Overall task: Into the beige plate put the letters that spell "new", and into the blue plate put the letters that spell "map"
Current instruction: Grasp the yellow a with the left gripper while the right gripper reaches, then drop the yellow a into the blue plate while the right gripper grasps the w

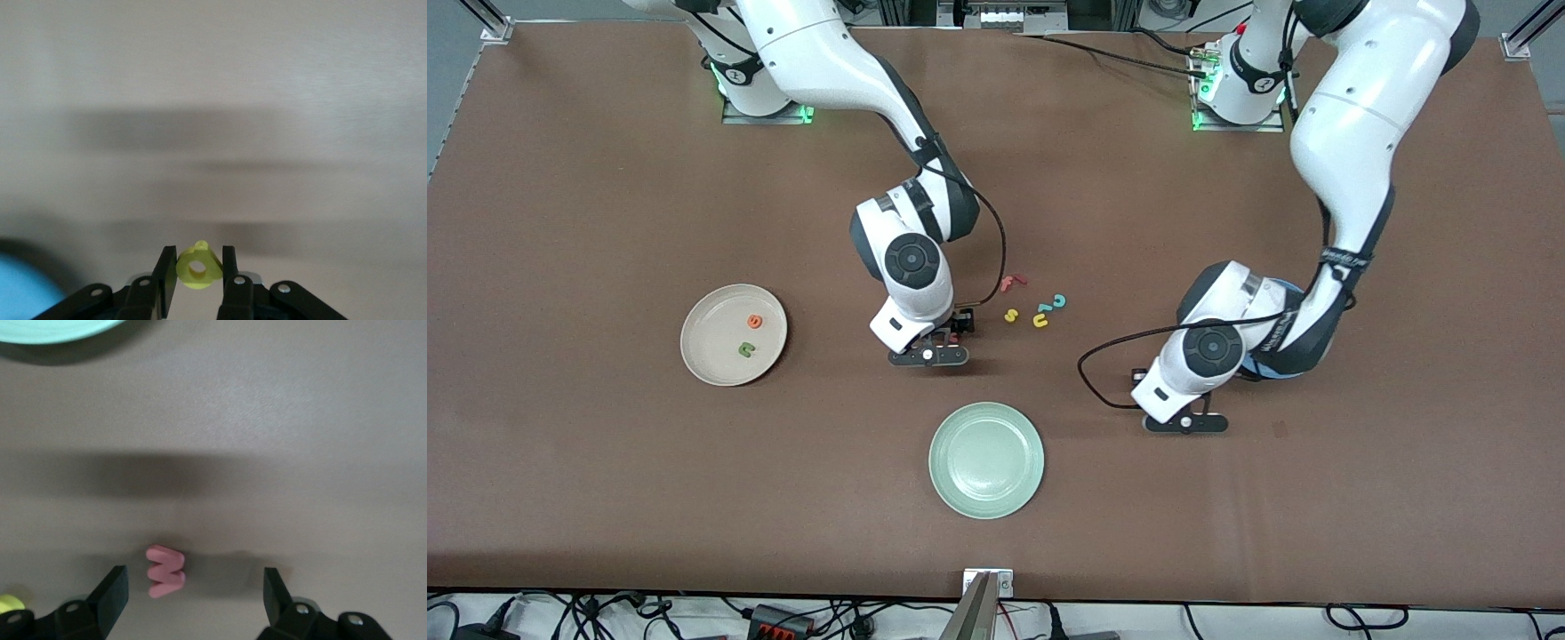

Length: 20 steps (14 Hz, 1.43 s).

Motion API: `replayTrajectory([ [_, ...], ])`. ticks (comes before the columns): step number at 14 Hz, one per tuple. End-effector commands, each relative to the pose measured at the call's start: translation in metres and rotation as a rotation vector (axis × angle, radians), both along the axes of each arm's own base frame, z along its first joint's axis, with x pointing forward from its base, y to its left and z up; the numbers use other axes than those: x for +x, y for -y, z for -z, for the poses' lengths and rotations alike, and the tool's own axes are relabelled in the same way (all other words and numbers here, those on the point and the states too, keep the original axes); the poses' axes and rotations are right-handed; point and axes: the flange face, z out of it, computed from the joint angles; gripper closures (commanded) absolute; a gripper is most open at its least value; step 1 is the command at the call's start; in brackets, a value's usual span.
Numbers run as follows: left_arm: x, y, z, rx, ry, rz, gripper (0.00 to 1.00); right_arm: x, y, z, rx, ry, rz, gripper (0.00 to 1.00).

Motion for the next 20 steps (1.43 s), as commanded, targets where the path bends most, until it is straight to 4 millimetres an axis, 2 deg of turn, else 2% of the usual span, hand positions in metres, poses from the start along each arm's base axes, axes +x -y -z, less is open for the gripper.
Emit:
replayTrajectory([
  [1,-0.001,-0.055,-0.043,0.056,-0.047,0.034,0.88,0.001,-0.014,0.009,0.007,0.006,0.053,0.16],
  [3,-0.012,-0.079,-0.049,0.088,-0.109,0.055,0.87,-0.005,-0.020,0.018,0.010,-0.002,0.087,0.19],
  [4,-0.021,-0.095,-0.046,0.095,-0.132,0.064,0.87,-0.007,-0.023,0.019,0.016,0.000,0.092,0.22],
  [5,-0.027,-0.119,-0.037,0.090,-0.160,0.080,0.85,-0.010,-0.026,0.022,0.019,-0.002,0.091,0.24],
  [6,-0.031,-0.143,-0.027,0.073,-0.183,0.111,0.83,-0.010,-0.025,0.024,0.017,-0.004,0.092,0.30],
  [7,-0.037,-0.168,-0.016,0.046,-0.188,0.137,0.82,-0.010,-0.025,0.024,0.018,-0.003,0.091,0.40],
  [9,-0.063,-0.181,0.001,0.005,-0.159,0.153,0.80,-0.010,-0.025,0.027,0.014,-0.006,0.089,0.63],
  [10,-0.074,-0.181,0.010,-0.006,-0.145,0.161,0.76,-0.009,-0.023,0.027,0.014,-0.006,0.091,0.73],
  [11,-0.080,-0.190,0.017,-0.015,-0.137,0.149,0.72,-0.007,-0.020,0.027,0.013,-0.007,0.091,0.81],
  [12,-0.082,-0.202,0.022,-0.024,-0.134,0.140,0.56,-0.005,-0.019,0.026,0.014,-0.008,0.092,0.84],
  [13,-0.081,-0.203,0.022,-0.025,-0.129,0.145,0.40,-0.004,-0.017,0.023,0.012,-0.008,0.091,0.85],
  [14,-0.079,-0.204,0.019,-0.025,-0.124,0.142,0.19,-0.001,-0.014,0.020,0.013,-0.005,0.096,0.85],
  [15,-0.079,-0.205,0.019,-0.025,-0.124,0.145,0.00,0.007,-0.006,0.011,0.015,0.003,0.106,0.85],
  [16,-0.079,-0.204,0.018,-0.022,-0.126,0.144,0.00,0.017,0.011,0.012,0.004,-0.005,0.108,0.85],
  [17,-0.077,-0.203,0.015,-0.022,-0.121,0.146,0.00,0.026,0.029,0.003,0.003,-0.024,0.094,0.85],
  [18,-0.072,-0.203,0.002,-0.014,-0.102,0.143,0.00,0.033,0.050,-0.010,-0.006,-0.068,0.080,0.85],
  [19,-0.067,-0.200,-0.012,-0.001,-0.097,0.146,0.00,0.044,0.082,-0.028,-0.020,-0.120,0.075,0.85],
  [20,-0.060,-0.185,-0.034,0.004,-0.093,0.158,0.00,0.050,0.109,-0.037,-0.026,-0.170,0.049,0.85],
])
